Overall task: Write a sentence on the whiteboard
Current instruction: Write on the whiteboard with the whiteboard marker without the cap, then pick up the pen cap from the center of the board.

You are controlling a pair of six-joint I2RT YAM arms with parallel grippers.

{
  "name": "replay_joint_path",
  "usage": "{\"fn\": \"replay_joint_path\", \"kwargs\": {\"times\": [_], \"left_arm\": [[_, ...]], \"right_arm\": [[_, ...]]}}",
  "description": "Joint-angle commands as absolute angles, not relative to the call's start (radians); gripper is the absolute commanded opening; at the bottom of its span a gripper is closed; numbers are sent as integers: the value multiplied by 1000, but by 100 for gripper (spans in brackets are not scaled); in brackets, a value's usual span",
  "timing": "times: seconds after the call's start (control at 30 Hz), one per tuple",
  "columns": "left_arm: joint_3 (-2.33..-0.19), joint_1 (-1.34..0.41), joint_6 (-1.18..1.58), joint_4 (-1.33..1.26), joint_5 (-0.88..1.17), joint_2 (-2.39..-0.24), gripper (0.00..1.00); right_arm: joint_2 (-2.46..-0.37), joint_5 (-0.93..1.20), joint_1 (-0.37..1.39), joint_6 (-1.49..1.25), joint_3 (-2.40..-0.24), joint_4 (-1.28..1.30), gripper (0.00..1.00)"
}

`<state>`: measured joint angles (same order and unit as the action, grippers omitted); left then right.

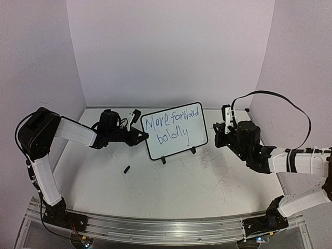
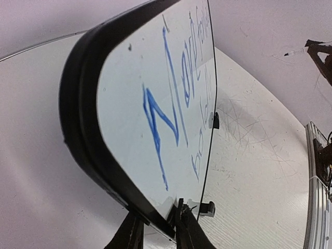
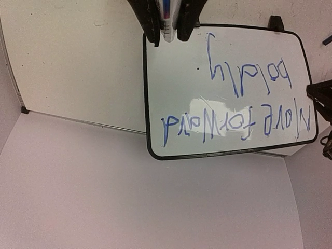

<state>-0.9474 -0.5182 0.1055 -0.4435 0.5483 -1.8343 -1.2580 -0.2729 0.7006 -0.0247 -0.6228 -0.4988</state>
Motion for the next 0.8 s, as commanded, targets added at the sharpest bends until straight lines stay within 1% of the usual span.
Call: {"fn": "replay_joint_path", "kwargs": {"times": [0.0,0.1,0.13,0.17,0.2,0.23,0.37,0.5,0.6,0.67,0.77], "left_arm": [[-988,-511,111,-354,514,-1804,29],[-973,-512,120,-340,498,-1740,41],[-961,-512,125,-331,491,-1714,48],[-947,-512,131,-317,480,-1680,60],[-933,-512,136,-297,463,-1642,69],[-919,-512,140,-270,439,-1600,72],[-862,-512,202,-93,312,-1422,76],[-830,-514,360,135,243,-1329,73],[-821,-533,474,259,238,-1340,69],[-836,-561,483,329,230,-1384,66],[-865,-603,454,384,166,-1459,65]], "right_arm": [[-1191,-253,697,-15,-588,-544,0],[-1167,-253,696,-17,-570,-551,0],[-1161,-252,696,-17,-565,-551,0],[-1158,-250,697,-16,-564,-552,0],[-1157,-247,697,-16,-563,-551,0],[-1156,-244,697,-17,-563,-550,0],[-1175,-192,697,-22,-588,-530,0],[-1214,-109,697,-27,-630,-486,0],[-1236,-45,697,-40,-663,-450,0],[-1236,-20,698,-52,-672,-435,0],[-1219,-8,698,-66,-678,-412,0]]}}
